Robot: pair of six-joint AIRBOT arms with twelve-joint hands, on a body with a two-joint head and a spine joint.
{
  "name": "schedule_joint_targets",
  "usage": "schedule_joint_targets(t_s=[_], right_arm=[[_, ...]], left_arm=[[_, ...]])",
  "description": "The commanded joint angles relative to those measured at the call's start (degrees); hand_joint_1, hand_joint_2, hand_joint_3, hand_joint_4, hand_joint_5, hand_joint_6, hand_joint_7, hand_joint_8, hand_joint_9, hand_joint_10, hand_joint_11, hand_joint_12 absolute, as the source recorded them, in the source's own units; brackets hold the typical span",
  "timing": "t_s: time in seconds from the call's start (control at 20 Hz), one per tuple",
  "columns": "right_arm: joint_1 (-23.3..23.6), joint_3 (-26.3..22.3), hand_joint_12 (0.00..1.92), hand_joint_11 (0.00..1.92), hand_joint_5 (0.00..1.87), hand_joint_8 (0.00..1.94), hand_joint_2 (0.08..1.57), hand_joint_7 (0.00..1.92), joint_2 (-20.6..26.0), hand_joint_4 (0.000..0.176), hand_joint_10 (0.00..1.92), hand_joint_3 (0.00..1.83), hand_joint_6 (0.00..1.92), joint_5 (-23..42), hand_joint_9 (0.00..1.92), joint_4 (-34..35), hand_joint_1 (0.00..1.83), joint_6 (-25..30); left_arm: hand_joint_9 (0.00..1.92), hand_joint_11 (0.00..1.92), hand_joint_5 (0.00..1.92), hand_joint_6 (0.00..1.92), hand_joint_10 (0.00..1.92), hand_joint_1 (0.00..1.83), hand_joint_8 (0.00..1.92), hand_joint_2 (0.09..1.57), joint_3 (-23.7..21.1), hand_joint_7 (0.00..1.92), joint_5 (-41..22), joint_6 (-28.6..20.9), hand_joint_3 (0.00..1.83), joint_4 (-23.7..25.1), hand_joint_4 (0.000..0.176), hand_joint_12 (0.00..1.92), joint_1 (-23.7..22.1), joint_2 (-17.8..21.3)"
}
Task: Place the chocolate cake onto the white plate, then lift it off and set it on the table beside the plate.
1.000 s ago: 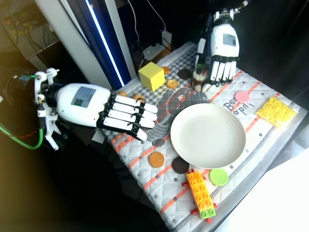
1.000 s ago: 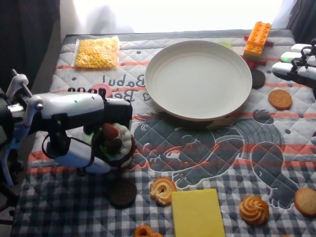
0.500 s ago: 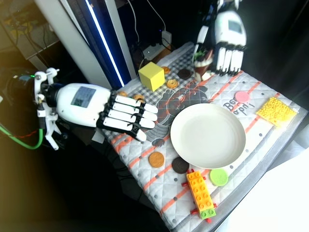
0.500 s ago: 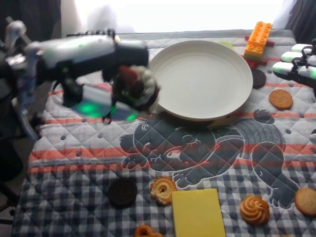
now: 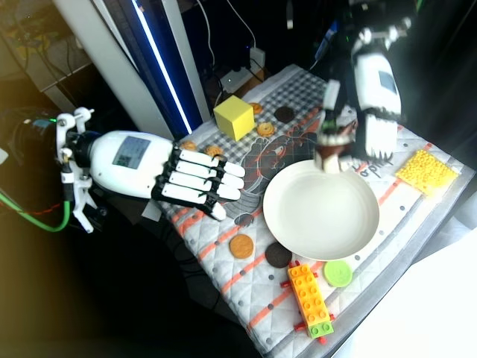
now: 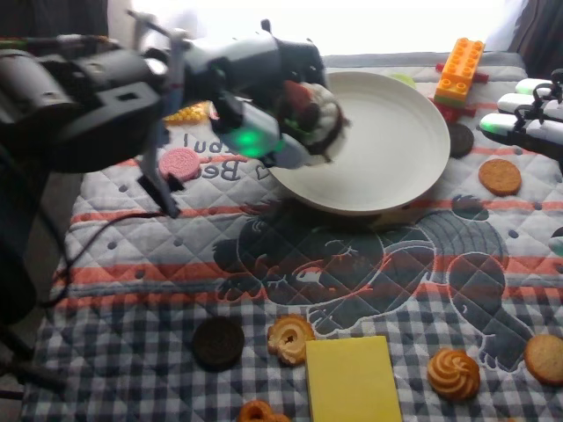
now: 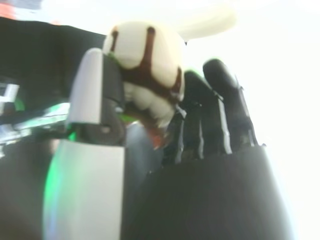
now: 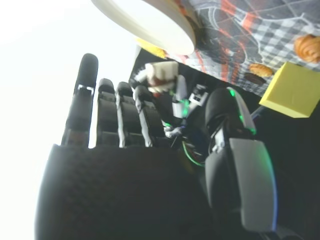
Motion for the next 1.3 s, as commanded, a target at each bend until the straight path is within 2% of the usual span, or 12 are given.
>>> schedule_joint_targets(t_s=[0.0,0.15,0.25,0.3,0.4,0.6,0.8,0.95,1.0,1.1,1.15,1.25], right_arm=[[0.34,0.31,0.64,0.0,0.0,0.0,1.27,0.0,0.06,0.021,0.0,0.0,0.0,6.38,0.0,1.19,0.43,0.05],[0.33,0.35,0.29,0.0,0.0,0.0,1.28,0.0,0.04,0.029,0.0,0.0,0.0,6.36,0.0,1.18,0.43,0.06],[0.33,0.37,0.01,0.0,0.0,0.0,1.28,0.0,-0.08,0.025,0.0,0.0,0.0,6.36,0.0,1.16,0.44,0.07],[0.33,0.38,0.0,0.0,0.0,0.0,1.28,0.0,-0.11,0.022,0.0,0.0,0.0,6.36,0.0,1.16,0.44,0.07],[0.29,0.37,0.0,0.0,0.0,0.0,1.28,0.0,-0.11,0.013,0.0,0.0,0.0,6.36,0.0,1.16,0.44,0.11],[0.26,0.35,0.0,0.0,0.0,0.0,1.28,0.0,-0.18,0.006,0.0,0.0,0.0,6.39,0.0,1.17,0.43,0.29],[0.27,0.14,0.0,0.0,0.0,0.0,1.27,0.0,0.04,0.013,0.0,0.0,0.0,6.55,0.0,1.17,0.47,0.75],[0.05,-0.41,0.01,0.03,0.0,0.0,1.24,0.0,0.5,0.044,0.0,0.0,0.0,7.14,0.0,1.16,0.43,0.86],[0.0,-0.46,0.02,0.03,0.0,0.0,1.24,0.0,0.53,0.038,0.0,0.0,0.0,7.29,0.0,1.16,0.44,0.91],[-0.23,-0.71,0.03,0.04,0.0,0.0,1.24,0.0,0.79,0.013,0.0,0.0,0.0,8.13,0.0,1.17,0.43,1.18],[-0.23,-0.75,0.19,0.01,0.0,0.0,1.25,0.0,0.87,0.005,0.0,0.0,0.0,8.23,0.0,1.17,0.44,1.23],[0.17,-0.67,0.29,0.0,0.0,0.0,1.25,0.0,0.87,0.01,0.0,0.0,0.0,8.28,0.0,1.17,0.48,1.28]], left_arm=[[0.23,0.18,0.27,1.41,1.55,1.22,1.38,1.11,1.11,0.23,-4.4,-0.31,0.0,-1.45,0.0,1.84,-0.87,-0.75],[0.25,0.21,0.3,1.41,1.55,1.27,1.39,1.09,3.86,0.24,-2.38,-0.25,0.0,-2.17,0.0,1.83,-1.3,-3.91],[0.05,0.02,0.19,1.16,0.98,1.18,0.76,1.14,5.04,0.2,-1.65,-0.24,0.01,-2.19,0.01,1.56,-1.37,-5.23],[0.01,0.0,0.16,0.8,0.6,1.13,0.38,1.12,5.08,0.17,-1.58,-0.24,0.0,-2.21,0.037,1.29,-1.37,-5.28],[0.0,0.0,0.1,0.16,0.05,0.95,0.03,1.08,4.77,0.02,-1.65,-0.18,0.0,-2.21,0.09,0.22,-1.35,-4.98],[0.0,0.0,0.0,0.0,0.0,0.78,0.0,1.03,2.33,0.0,-4.44,-0.17,0.0,-3.37,0.168,0.0,-0.97,-2.07],[0.0,0.0,0.0,0.0,0.0,0.78,0.0,0.99,-3.76,0.0,-10.24,-0.08,0.0,-3.34,0.176,0.0,0.13,4.56],[0.0,0.0,0.0,0.0,0.0,0.73,0.0,1.02,-10.36,0.0,-15.94,-0.08,0.0,-2.39,0.176,0.0,2.21,11.7],[0.0,0.0,0.0,0.0,0.0,0.67,0.0,1.1,-11.52,0.0,-17.03,-0.11,0.03,-2.09,0.154,0.0,2.76,12.95],[0.0,0.0,0.0,0.0,0.0,0.75,0.0,1.22,-16.42,0.0,-22.05,-0.17,0.03,-0.97,0.153,0.0,5.31,18.35],[0.0,0.0,0.0,0.0,0.0,0.76,0.0,1.26,-18.05,0.0,-23.95,-0.2,0.03,-0.92,0.111,0.0,6.21,20.16],[0.0,0.0,0.0,0.0,0.0,0.83,0.0,1.26,-21.66,0.0,-29.48,-1.57,0.02,-0.9,0.13,0.0,10.0,24.57]])
